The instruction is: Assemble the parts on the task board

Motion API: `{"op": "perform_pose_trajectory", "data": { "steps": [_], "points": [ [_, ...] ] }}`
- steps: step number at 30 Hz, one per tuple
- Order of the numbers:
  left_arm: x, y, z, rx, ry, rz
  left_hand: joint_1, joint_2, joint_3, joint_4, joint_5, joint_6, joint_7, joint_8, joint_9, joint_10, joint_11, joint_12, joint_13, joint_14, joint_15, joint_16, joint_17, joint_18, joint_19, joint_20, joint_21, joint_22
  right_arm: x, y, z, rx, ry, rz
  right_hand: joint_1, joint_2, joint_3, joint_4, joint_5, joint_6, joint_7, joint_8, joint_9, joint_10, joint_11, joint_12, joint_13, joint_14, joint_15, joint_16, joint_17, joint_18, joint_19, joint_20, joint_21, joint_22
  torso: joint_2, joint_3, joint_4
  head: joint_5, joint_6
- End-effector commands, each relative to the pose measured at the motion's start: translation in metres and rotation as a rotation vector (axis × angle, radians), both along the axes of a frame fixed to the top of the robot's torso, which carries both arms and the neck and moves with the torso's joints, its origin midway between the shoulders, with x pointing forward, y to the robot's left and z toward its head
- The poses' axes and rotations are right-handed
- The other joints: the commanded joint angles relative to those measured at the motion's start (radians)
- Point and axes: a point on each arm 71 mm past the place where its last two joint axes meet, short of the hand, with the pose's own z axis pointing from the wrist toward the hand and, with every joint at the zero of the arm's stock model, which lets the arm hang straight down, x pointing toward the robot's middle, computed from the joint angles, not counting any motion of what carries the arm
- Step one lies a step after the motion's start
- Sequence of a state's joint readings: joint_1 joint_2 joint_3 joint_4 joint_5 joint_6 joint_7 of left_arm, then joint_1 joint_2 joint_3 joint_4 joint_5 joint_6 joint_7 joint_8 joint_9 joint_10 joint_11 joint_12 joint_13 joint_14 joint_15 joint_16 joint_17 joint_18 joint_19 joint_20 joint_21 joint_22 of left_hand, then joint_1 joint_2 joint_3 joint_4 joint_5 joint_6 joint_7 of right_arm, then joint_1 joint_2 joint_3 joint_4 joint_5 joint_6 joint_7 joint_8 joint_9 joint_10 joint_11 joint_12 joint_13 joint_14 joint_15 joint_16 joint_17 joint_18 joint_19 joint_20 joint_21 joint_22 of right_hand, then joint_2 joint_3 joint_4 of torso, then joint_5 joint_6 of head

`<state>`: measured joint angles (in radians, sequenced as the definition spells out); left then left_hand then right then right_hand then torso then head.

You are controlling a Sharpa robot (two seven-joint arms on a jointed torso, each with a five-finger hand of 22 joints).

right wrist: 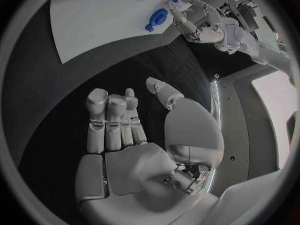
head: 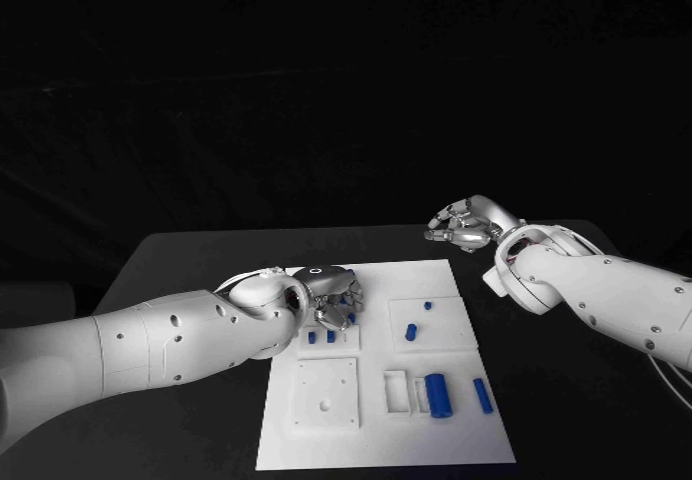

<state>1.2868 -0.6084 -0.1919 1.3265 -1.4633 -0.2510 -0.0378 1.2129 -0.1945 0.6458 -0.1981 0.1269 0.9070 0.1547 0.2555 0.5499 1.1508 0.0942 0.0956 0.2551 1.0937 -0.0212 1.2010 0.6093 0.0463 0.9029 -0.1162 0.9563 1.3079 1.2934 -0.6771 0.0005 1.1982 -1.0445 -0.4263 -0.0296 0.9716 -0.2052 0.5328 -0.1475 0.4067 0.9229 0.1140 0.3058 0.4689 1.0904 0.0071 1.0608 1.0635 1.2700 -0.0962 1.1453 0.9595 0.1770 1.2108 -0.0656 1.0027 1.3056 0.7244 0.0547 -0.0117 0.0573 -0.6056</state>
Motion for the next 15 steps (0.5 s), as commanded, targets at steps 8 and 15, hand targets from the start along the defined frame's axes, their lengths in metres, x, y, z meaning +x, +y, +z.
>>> {"op": "perform_pose_trajectory", "data": {
  "steps": [8, 15],
  "points": [
    [0.0002, -0.0011, -0.0006, 0.004, 0.002, -0.008, 0.011, 0.017, 0.007, 0.001, 0.001, 0.008, -0.007, 0.001, -0.003, 0.013, -0.001, -0.004, -0.001, 0.006, 0.002, 0.012, 0.0, 0.072, 0.005, 0.0, 0.008, 0.016, -0.0009, 0.0017, -0.0002, -0.003, 0.004, 0.019, -0.003, 0.008, -0.004, 0.0, 0.006, 0.001, 0.007, -0.003, 0.001, -0.008, 0.001, 0.005, -0.002, 0.006, -0.005, -0.006, 0.001, 0.085, 0.0, -0.006, -0.005, 0.002, 0.0, 0.0006, 0.0007, -0.002, -0.001],
    [0.0, -0.001, -0.0035, 0.034, 0.029, -0.007, 0.013, 0.029, 0.007, 0.0, 0.0, 0.027, -0.015, 0.012, -0.004, 0.045, -0.009, 0.005, 0.004, 0.01, -0.005, 0.02, 0.0, 0.072, 0.008, -0.004, 0.013, 0.018, -0.0009, 0.0016, -0.0005, -0.004, 0.007, 0.022, -0.003, 0.008, -0.005, 0.0, 0.006, 0.001, 0.007, -0.003, 0.001, -0.008, 0.001, 0.005, -0.002, 0.006, -0.005, -0.006, 0.002, 0.085, 0.0, -0.006, -0.005, 0.002, 0.0, 0.0004, -0.0001, -0.003, -0.001]
  ]
}}
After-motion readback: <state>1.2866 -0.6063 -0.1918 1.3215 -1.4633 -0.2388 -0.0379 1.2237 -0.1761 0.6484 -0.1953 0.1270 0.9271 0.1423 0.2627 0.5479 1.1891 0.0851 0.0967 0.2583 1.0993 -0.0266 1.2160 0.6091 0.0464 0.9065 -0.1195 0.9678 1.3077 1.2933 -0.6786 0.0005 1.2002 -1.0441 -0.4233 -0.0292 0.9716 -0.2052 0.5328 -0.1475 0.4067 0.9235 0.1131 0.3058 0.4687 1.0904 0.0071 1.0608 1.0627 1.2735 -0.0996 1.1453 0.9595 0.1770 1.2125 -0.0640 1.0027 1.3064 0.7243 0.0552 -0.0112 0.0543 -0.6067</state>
